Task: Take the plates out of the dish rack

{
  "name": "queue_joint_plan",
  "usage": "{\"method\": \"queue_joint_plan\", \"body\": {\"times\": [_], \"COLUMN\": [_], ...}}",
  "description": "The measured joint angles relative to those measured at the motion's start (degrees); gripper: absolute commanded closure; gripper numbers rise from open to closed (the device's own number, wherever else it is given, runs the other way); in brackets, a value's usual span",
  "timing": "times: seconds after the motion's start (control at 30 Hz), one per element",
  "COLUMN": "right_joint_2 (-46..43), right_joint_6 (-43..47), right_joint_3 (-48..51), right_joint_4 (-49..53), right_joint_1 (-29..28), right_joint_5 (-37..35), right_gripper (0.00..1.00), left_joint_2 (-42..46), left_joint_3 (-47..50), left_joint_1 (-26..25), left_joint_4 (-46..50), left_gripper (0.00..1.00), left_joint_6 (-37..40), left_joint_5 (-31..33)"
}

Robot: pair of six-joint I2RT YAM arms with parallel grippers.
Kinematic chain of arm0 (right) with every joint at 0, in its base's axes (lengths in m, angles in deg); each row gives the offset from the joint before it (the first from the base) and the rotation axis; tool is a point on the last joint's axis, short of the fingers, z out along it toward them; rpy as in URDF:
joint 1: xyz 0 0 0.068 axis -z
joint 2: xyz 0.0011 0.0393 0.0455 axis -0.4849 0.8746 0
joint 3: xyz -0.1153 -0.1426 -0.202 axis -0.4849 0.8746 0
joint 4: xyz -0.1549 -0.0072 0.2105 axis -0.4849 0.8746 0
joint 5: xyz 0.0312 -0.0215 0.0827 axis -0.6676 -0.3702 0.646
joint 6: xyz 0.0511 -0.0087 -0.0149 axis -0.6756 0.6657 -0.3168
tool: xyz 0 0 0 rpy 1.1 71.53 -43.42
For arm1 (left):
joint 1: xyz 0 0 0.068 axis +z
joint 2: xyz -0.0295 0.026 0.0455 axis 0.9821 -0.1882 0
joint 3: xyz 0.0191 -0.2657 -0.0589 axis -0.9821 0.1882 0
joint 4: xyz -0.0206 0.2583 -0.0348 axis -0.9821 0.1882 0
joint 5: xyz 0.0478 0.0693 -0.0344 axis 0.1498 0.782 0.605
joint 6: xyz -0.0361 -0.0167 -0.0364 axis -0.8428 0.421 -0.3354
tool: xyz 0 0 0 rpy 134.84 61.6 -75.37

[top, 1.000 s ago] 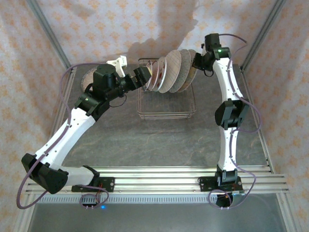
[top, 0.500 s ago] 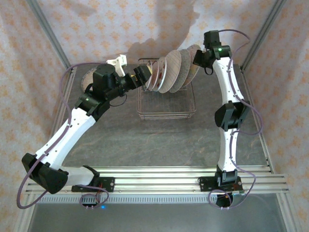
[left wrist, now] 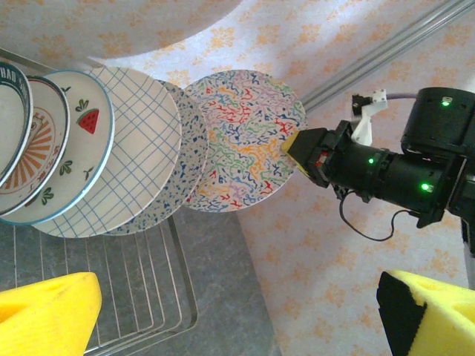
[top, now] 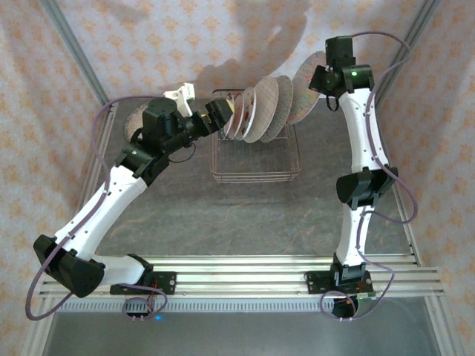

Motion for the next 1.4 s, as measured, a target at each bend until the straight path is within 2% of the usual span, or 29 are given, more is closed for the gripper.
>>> {"method": "queue_joint_plan", "body": {"times": [0.33,0.67,1.03,1.4], "right_joint_2": [-5.97,-15.91,-25.14,-31.12], "right_joint_6": [-0.15,-1.49,-11.56,-25.09], "right_joint_3": [0.02,3.41,6.47,10.29], "right_joint_4": [3.41,7.37,16.11,22.18], "right_joint_1": [0.0,0.0,0.15,3.15], "right_joint_5": [-4.17,-8.28,-9.75,-4.68], "right_gripper": [1.0,1.0,1.0,1.0], "left_joint_2": [-0.42,-6.97,-19.96,-29.16], "left_joint_3": [0.66,-0.13,-3.37,-9.53], "left_joint_1": [-0.39,-2.23,-8.94,-14.03], "left_joint_4": [-2.47,-5.14,-11.13,-13.73], "left_gripper": [0.04,0.04,0.06,0.09], "left_joint_6": [-2.67,-12.74,-29.33,-41.81], "left_joint_5": [-0.44,-2.14,-6.49,-8.2]}}
